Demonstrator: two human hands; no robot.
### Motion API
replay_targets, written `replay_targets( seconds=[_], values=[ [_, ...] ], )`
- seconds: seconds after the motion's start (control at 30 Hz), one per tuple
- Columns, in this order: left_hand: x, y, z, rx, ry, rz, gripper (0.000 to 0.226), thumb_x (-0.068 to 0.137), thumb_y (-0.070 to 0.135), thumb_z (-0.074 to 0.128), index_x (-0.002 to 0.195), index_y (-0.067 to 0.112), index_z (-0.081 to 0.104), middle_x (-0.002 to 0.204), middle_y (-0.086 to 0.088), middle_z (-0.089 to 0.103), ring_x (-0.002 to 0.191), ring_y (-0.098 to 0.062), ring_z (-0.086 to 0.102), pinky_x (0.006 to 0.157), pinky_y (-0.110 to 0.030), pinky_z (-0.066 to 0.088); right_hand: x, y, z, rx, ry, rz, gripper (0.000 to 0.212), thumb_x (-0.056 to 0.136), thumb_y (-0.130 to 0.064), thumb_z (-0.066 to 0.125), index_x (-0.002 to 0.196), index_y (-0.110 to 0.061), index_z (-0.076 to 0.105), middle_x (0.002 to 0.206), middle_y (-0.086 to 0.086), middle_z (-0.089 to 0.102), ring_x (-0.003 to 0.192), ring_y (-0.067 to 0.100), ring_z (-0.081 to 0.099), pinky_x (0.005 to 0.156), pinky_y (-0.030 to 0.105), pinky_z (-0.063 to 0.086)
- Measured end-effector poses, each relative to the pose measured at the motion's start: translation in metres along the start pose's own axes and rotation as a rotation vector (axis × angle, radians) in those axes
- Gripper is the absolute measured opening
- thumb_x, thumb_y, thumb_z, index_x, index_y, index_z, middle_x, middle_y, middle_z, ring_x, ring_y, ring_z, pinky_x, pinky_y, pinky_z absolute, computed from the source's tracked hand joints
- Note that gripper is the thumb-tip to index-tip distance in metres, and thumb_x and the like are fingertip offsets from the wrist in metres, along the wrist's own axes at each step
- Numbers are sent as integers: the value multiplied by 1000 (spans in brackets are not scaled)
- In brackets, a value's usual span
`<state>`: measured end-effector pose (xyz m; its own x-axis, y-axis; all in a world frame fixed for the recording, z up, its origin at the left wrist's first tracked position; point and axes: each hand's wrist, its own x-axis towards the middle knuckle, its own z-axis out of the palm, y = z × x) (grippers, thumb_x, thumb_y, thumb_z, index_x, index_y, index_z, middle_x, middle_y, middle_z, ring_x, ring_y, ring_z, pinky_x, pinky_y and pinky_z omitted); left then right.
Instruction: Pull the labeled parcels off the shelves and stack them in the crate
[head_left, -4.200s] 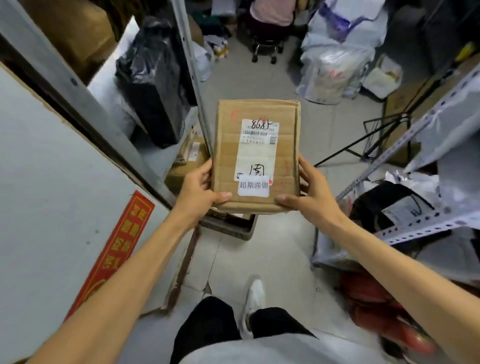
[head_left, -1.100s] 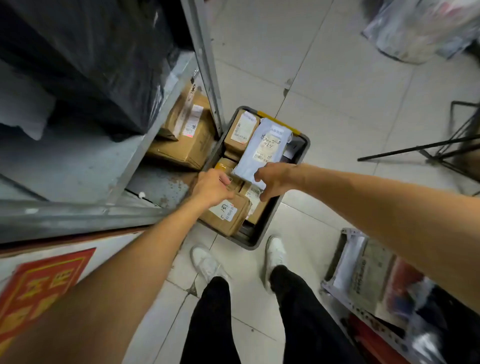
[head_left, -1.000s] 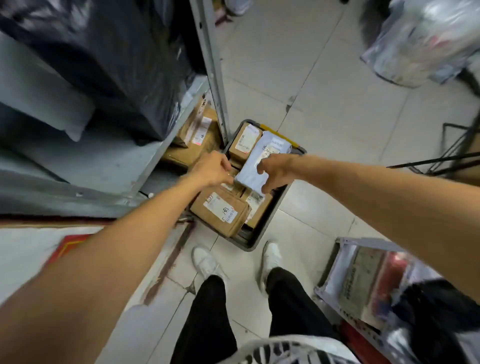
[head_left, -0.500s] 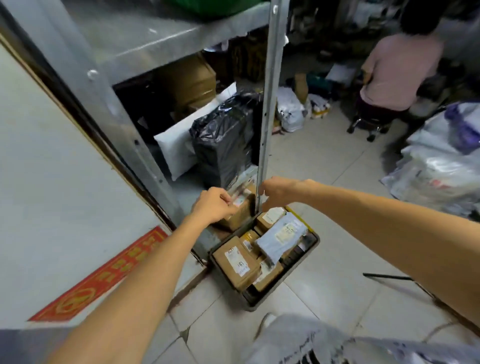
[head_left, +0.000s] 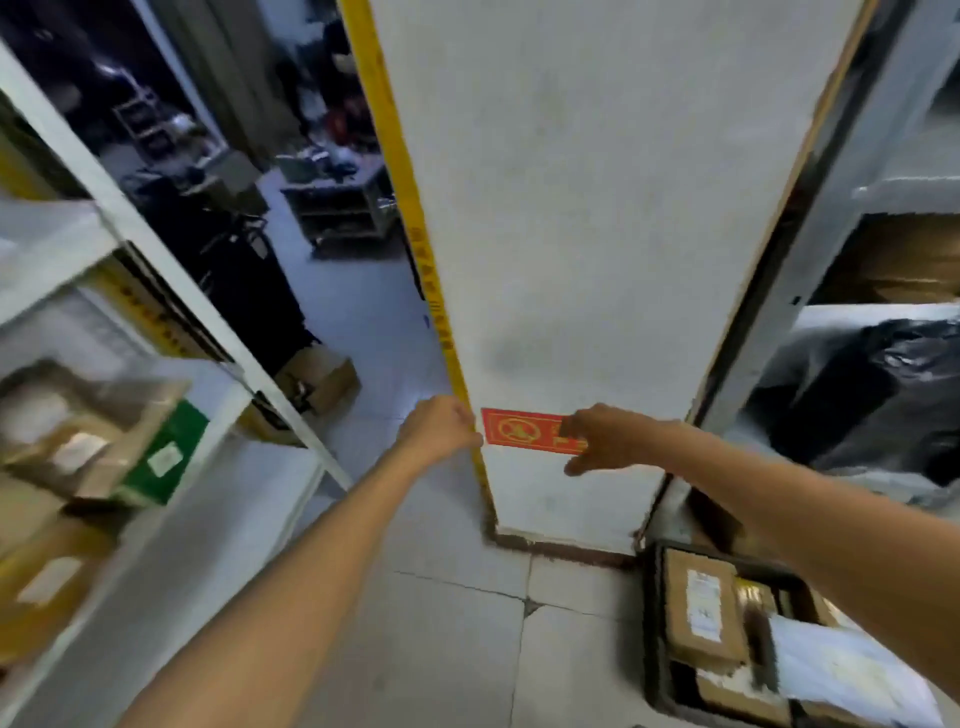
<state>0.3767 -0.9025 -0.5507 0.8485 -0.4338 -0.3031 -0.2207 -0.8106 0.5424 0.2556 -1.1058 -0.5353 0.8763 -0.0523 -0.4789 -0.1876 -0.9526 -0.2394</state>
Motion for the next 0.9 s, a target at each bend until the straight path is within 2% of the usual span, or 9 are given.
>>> replay_targets(
  seconds=[0.07,0.13,0.27,0.4,0.5,0.63,0.7,0.8,0.9],
  values=[
    [-18,-26,-39,35,74,-45,27,68,30,79,90,23,68,97,1,67,89,-16,63,66,-16,48,20,-47,-18,-30,30,-138,59,85,-43,69,135,-17,51,123,7,59,112,25,55,87,26,39],
    [-35,-49,-75,47,195,-106,31,73,30,77,101,21,72,103,4,67,97,-15,63,73,-20,47,35,-93,-36,-63,31,-274,60,87,-39,68,137,-12,49,117,4,60,111,22,54,89,24,38],
    [-87,-93,-133,54,312,-250,25,74,30,77,96,18,73,101,3,69,97,-17,64,82,-29,53,53,-178,-64,-173,31,-506,59,87,-40,67,135,-10,49,134,9,54,122,27,51,97,33,43],
    [-161,-123,-168,104,435,-437,23,79,32,72,99,20,71,105,1,67,102,-18,62,86,-31,50,50,-250,-81,-290,54,-741,44,83,-43,68,114,-14,58,104,-1,57,103,23,56,76,31,43],
    [-218,-143,-175,84,530,-593,27,79,32,74,104,22,71,108,-1,69,102,-22,64,86,-32,52,38,-300,-87,-319,72,-925,54,82,-49,66,123,-15,54,96,-12,46,91,13,47,68,30,40],
    [-287,-156,-179,61,613,-770,35,74,40,76,105,26,70,110,1,69,104,-21,63,84,-31,53,-1,-358,-88,-380,48,-1083,66,85,-51,64,141,-22,43,136,-1,50,114,18,56,91,35,50],
    [-318,-158,-186,58,626,-817,35,74,40,74,104,23,69,107,-1,68,102,-23,63,86,-34,53,-24,-383,-85,-404,75,-1153,62,87,-48,64,140,-21,46,139,1,50,122,18,52,97,34,46],
    [-366,-167,-197,47,682,-928,32,72,40,67,98,22,68,100,-2,66,89,-27,60,83,-35,52,-50,-420,-74,-396,68,-1245,52,85,-44,67,130,-23,53,131,-1,55,113,16,56,94,33,49],
    [-415,-186,-207,34,748,-1011,36,75,40,72,107,24,69,110,-2,67,100,-22,62,85,-33,51,-75,-456,-58,-410,46,-1332,53,85,-40,67,132,-23,51,130,-2,55,109,14,57,89,29,50]
  ],
)
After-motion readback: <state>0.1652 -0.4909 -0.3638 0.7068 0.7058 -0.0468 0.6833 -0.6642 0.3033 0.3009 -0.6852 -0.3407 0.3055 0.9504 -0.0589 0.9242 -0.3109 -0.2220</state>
